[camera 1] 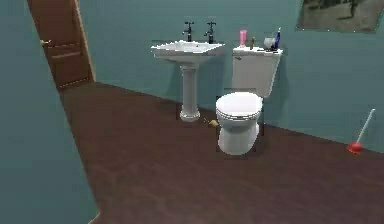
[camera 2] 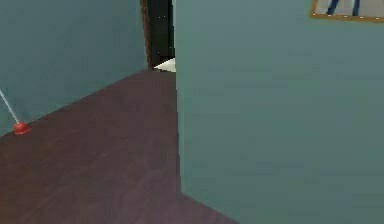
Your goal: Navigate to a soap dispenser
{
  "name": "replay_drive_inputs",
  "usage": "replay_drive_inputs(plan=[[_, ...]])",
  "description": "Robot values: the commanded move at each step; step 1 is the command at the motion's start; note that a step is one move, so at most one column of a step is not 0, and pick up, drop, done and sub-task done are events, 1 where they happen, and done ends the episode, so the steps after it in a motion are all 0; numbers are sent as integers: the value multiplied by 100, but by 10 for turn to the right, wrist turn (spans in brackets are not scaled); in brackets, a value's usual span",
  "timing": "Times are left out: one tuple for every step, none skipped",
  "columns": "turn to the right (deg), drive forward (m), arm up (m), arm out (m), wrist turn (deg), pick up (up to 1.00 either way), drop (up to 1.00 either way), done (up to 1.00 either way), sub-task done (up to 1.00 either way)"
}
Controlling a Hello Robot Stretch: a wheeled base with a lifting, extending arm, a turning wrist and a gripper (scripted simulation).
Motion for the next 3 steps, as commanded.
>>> replay_drive_inputs(plan=[[450, 0, 0, 0, 0, 0, 0, 0, 0], [0, 85, 0, 0, 0, 0, 0, 0, 0], [60, 0, 0, 0, 0, 0, 0, 0, 0]])
